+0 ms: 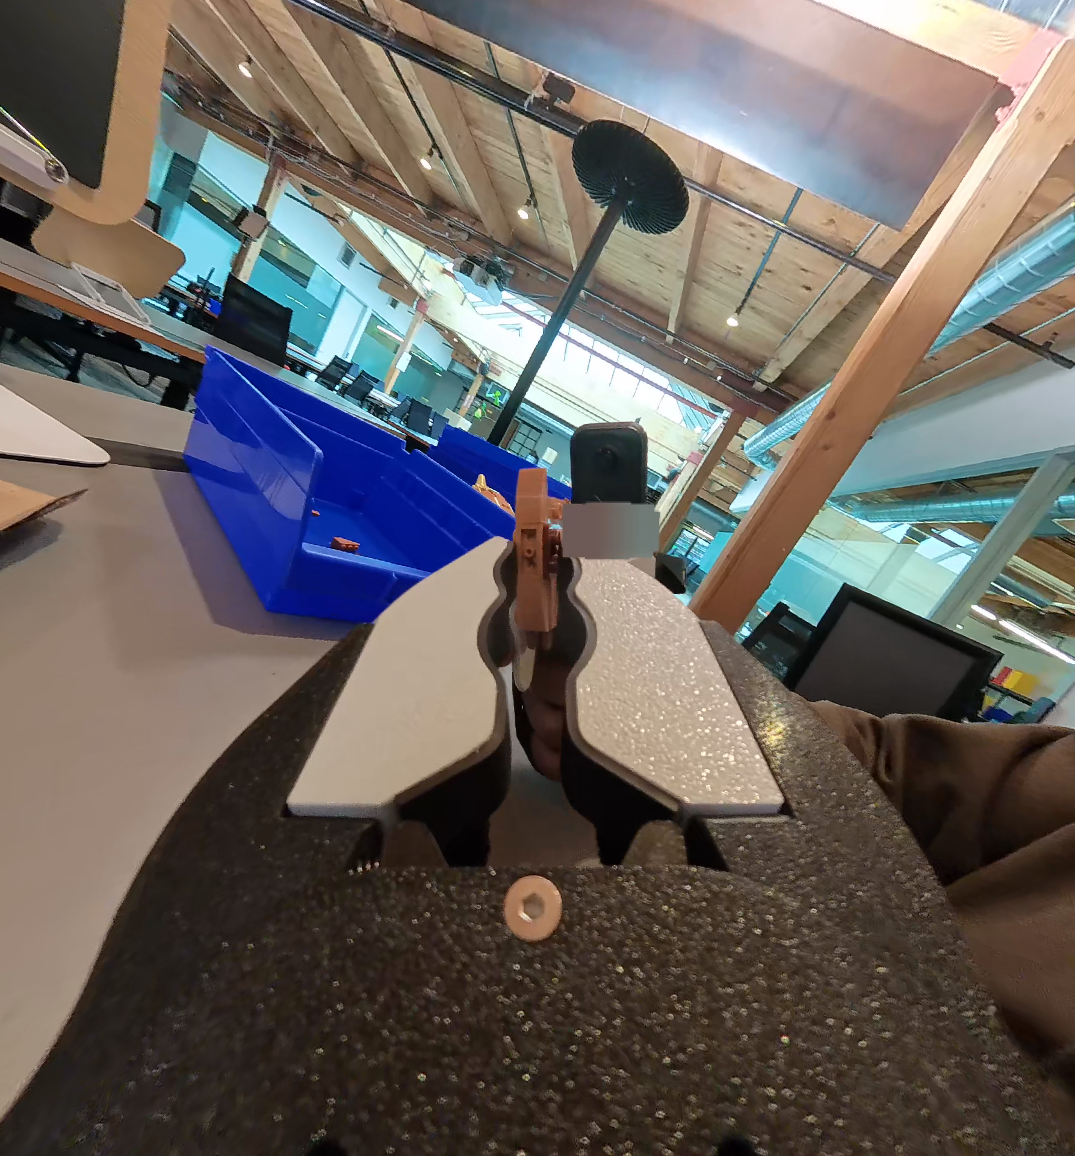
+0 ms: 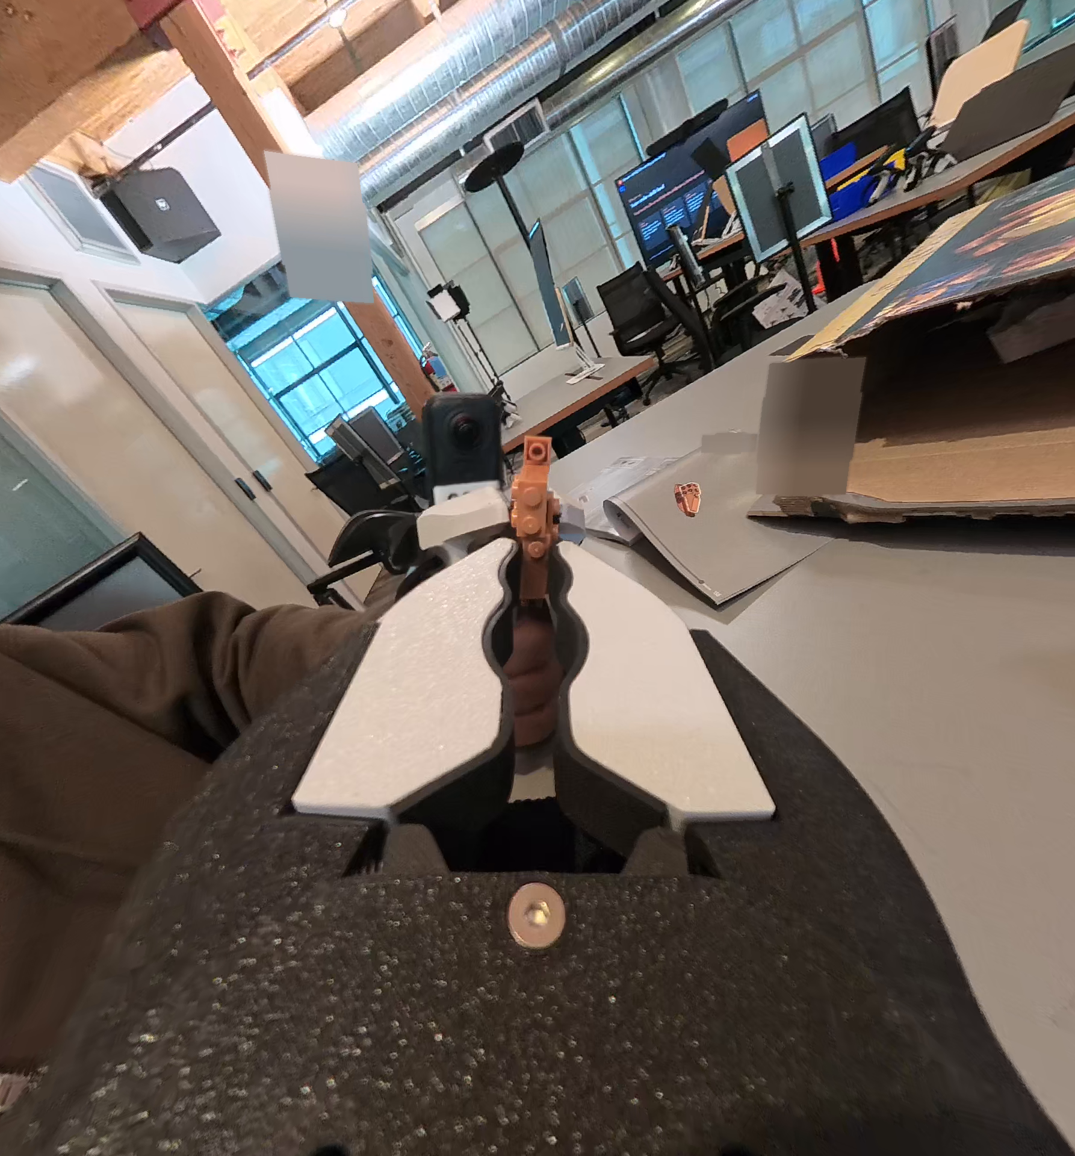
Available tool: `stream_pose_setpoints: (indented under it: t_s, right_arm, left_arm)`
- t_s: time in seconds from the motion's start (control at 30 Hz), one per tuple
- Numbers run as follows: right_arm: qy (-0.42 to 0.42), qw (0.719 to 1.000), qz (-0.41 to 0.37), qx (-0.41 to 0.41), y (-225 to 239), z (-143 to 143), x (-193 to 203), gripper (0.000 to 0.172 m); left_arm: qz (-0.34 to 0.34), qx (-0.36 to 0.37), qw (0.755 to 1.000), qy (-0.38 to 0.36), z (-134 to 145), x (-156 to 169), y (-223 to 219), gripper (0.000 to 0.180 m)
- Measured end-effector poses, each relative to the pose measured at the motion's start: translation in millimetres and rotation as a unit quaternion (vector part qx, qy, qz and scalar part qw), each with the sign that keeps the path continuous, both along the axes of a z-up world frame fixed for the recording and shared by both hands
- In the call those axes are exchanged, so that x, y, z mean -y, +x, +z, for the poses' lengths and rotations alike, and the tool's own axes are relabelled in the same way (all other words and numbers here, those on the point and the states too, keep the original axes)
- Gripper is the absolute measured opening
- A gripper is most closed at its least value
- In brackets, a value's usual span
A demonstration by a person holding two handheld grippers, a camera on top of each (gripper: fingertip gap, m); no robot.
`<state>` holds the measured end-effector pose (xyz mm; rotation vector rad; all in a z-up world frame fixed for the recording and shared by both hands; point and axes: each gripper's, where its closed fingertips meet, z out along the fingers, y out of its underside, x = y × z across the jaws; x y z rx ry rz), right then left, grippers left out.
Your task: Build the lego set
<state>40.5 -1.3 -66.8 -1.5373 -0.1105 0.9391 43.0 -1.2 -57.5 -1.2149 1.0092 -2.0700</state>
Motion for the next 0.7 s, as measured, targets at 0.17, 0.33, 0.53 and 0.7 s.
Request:
stream_pose_setpoints:
  t_s: [0.17,0.33,0.53,0.7]
  right_arm:
    - [0.000,1.000,-0.019,-0.007,2.0,1.1,-3.8,0.008]
    - [-0.005,1.000,-0.026,-0.014,3.2,0.6,-5.8,0.008]
    - [-0.004,0.999,-0.004,-0.038,0.7,2.5,-3.3,0.008]
    - [-0.007,0.999,0.002,-0.036,-1.5,1.1,-3.0,0.008]
  left_arm:
    - [0.028,0.002,1.000,0.001,0.0,-3.4,1.2,0.012]
    - [0.050,-0.001,0.999,0.007,-0.7,-5.4,2.5,0.012]
    - [0.040,0.008,0.999,0.002,1.4,-2.9,1.4,0.012]
    - [0.038,0.009,0.999,0.001,1.7,-2.2,1.3,0.012]
